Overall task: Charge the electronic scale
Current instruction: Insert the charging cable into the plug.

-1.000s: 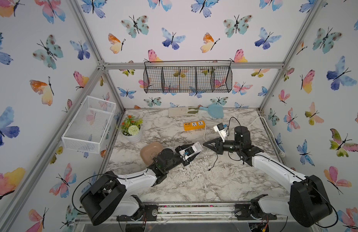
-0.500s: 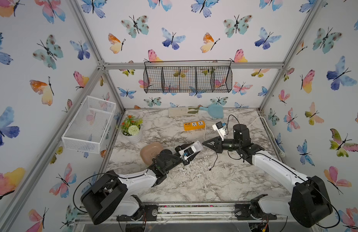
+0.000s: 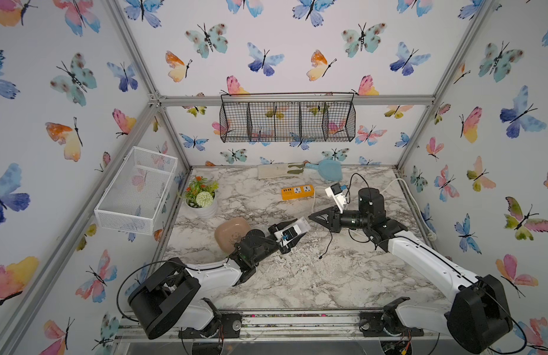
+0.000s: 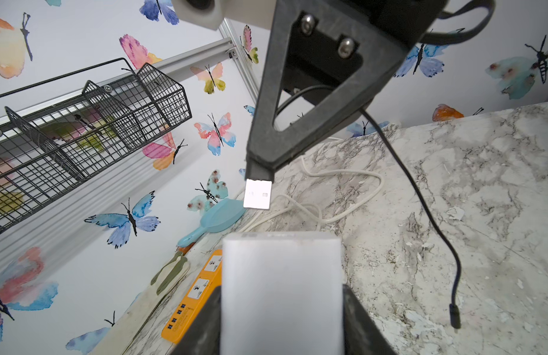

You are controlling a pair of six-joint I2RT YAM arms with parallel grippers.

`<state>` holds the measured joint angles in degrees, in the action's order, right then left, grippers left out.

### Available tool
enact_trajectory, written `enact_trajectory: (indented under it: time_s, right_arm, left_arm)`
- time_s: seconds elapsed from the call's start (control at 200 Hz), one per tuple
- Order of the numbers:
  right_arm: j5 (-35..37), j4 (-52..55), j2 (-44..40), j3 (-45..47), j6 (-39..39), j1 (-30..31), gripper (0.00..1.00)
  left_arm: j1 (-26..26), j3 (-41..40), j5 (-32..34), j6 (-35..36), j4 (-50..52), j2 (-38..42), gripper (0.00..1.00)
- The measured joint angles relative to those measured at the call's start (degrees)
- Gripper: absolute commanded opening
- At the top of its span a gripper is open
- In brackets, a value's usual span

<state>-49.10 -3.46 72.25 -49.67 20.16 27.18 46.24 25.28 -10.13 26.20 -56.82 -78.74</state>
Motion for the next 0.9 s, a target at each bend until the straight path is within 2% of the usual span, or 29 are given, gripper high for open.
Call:
enact_trajectory:
  time_s: [0.901]
  right_arm:
    - [4.42,0.50,0.76,1.27,0.15,2.21,0.02]
  left_arm:
    - [0.00,0.00,1.36,0.00,-0.37,-0.44,0.17]
